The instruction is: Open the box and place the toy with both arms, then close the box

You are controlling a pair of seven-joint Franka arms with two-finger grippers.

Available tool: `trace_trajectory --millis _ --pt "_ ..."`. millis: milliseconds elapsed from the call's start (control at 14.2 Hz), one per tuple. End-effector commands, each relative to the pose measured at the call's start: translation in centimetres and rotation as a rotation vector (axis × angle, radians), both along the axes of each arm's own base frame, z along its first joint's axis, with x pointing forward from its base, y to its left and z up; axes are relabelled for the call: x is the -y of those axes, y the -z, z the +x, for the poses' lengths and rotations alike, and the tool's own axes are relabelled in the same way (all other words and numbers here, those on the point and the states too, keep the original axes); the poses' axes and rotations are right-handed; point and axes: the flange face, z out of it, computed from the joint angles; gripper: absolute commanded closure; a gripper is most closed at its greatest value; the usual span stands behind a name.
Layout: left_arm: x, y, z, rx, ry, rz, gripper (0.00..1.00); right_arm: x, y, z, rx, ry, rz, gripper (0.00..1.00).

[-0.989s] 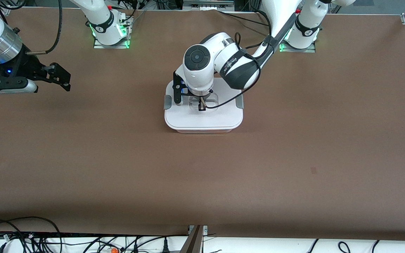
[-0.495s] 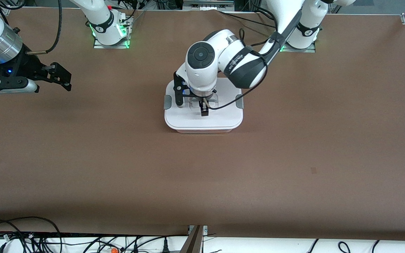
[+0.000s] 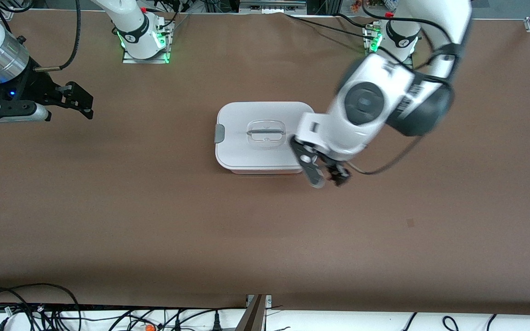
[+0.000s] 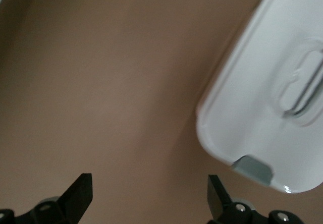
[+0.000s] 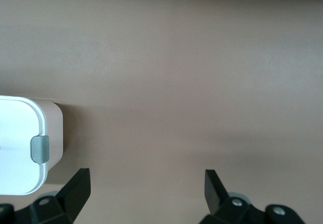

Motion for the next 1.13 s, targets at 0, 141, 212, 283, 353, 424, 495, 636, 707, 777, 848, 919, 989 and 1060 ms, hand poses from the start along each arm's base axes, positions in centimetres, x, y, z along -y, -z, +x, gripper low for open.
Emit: trace_trajectory --millis 0,141,212,283,353,424,495,636,707,777,848,919,989,1060 --pt "-8.0 -4.3 2.4 0.022 -0.126 0.004 0.00 -0.1 -0.5 0.0 0.007 0.014 0.017 0.00" --pt "-13.2 -6.3 4.0 0.064 -0.204 -0.007 0.00 -0.1 -0.5 0.0 0.007 0.014 0.018 0.00" --pt "-15.0 -6.5 4.4 0.069 -0.237 0.001 0.00 -0.2 -0.5 0.0 0.007 0.014 0.017 0.00" --pt "-16.6 -7.4 4.4 0.083 -0.262 0.011 0.00 -0.2 -0.5 0.0 0.007 0.014 0.018 0.00" --pt "-19.0 -8.3 4.5 0.100 -0.299 0.027 0.00 -0.1 -0.5 0.0 0.007 0.015 0.017 0.00" --pt "-20.8 -10.1 4.2 0.130 -0.329 0.042 0.00 -0.1 -0.5 0.0 0.007 0.015 0.018 0.00" --pt "-22.6 -12.1 3.6 0.161 -0.360 0.053 0.00 -0.1 -0.5 0.0 0.007 0.015 0.018 0.00" --pt "-25.4 -14.2 2.3 0.178 -0.412 0.071 0.00 -0.2 -0.5 0.0 0.007 0.014 0.018 0.00" --pt "-26.9 -14.6 1.1 0.165 -0.456 0.079 0.00 -0.1 -0.5 0.0 0.007 0.015 0.018 0.00" --pt "-27.8 -14.9 0.0 0.153 -0.525 0.082 0.00 -0.2 -0.5 0.0 0.007 0.014 0.017 0.00" --pt "-29.1 -15.3 -1.3 0.139 -0.632 0.085 0.00 -0.1 -0.5 0.0 0.007 0.015 0.018 0.00" --pt "-29.7 -15.2 -2.6 0.095 -0.729 0.099 0.00 -0.1 -0.5 0.0 0.007 0.015 0.018 0.00" --pt "-29.9 -15.0 -3.8 0.055 -0.817 0.117 0.00 -0.2 -0.5 0.0 0.007 0.014 0.017 0.00" --pt "-30.1 -14.5 -4.7 0.025 -0.894 0.112 0.00 -0.1 -0.5 0.0 0.007 0.015 0.018 0.00"
